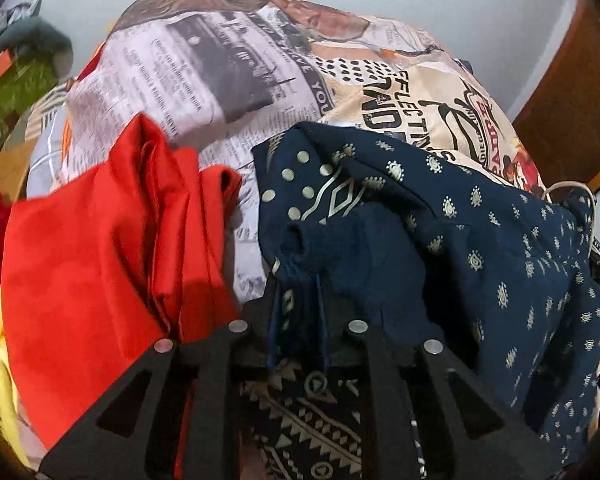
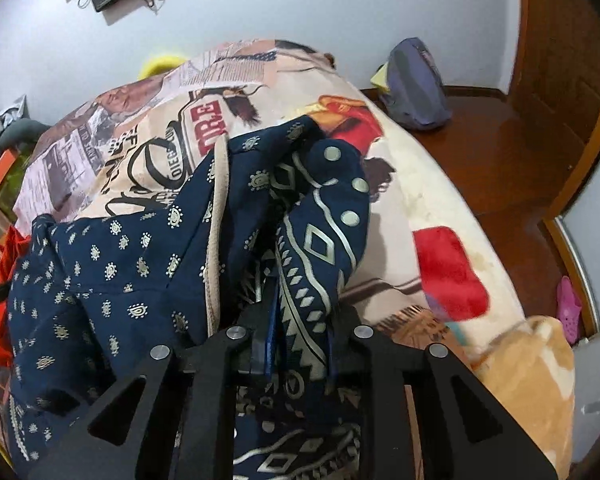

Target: Fold large clothes

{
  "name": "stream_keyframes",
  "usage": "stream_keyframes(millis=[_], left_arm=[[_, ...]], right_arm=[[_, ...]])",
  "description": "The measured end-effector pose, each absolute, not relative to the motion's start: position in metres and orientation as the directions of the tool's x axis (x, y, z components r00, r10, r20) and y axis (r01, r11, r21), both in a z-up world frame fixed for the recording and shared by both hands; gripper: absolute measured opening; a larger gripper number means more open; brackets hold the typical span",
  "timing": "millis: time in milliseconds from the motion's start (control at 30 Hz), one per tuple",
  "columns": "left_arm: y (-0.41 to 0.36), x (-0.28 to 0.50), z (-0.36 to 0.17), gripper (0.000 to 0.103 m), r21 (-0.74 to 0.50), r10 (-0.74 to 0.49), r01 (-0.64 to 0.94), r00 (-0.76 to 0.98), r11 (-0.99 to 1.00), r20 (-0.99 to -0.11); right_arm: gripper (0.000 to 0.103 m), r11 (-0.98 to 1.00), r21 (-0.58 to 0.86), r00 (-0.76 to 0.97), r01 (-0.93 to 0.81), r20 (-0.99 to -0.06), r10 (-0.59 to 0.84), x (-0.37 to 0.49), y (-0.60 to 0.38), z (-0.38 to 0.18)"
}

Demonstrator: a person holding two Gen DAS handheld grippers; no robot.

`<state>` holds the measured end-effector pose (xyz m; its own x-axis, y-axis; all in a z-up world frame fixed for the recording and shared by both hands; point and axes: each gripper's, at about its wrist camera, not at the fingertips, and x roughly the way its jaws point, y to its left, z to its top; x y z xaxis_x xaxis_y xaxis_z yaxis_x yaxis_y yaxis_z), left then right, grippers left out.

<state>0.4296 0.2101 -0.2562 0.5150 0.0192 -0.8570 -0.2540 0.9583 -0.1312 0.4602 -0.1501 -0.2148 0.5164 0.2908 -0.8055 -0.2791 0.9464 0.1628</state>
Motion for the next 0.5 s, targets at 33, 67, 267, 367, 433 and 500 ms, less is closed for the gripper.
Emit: stream_keyframes(millis=[33, 67, 267, 367, 433, 500], left_arm=[[0.210, 0.427, -0.254, 0.015, -0.135, 0.017, -0.255, 0.516, 0.958, -0.856], [0.209, 0.423, -0.250, 0.015, -0.137, 0.014, -0.251, 0.519, 0.958, -0.855], [0.202, 0.392, -0.214, 0.016, -0.108, 0.039, -0.235, 0.546, 0.966, -0.837], [0.192, 0.368, -0.187, 0.021, -0.091, 0.053, -0.218, 0.577, 0.972, -0.815], [0.185, 0.352, -0.169, 0.028, -0.077, 0.061, -0.203, 0.597, 0.976, -0.800], [0.177, 0.334, -0.153, 0.031, -0.077, 0.054, -0.182, 0.620, 0.980, -0.783]], right_arm=[[0.019, 0.947, 0.160, 0.517, -0.279, -0.806, 0.288, 0.458, -0.150, -0.212], [0.019, 0.947, 0.158, 0.514, -0.280, -0.809, 0.287, 0.456, -0.151, -0.209], [0.021, 0.947, 0.122, 0.522, -0.297, -0.810, 0.267, 0.430, -0.157, -0.176], [0.028, 0.937, 0.133, 0.533, -0.323, -0.793, 0.296, 0.407, -0.160, -0.154], [0.036, 0.932, 0.118, 0.557, -0.342, -0.773, 0.302, 0.388, -0.161, -0.136], [0.039, 0.925, 0.103, 0.577, -0.365, -0.755, 0.311, 0.371, -0.159, -0.123]])
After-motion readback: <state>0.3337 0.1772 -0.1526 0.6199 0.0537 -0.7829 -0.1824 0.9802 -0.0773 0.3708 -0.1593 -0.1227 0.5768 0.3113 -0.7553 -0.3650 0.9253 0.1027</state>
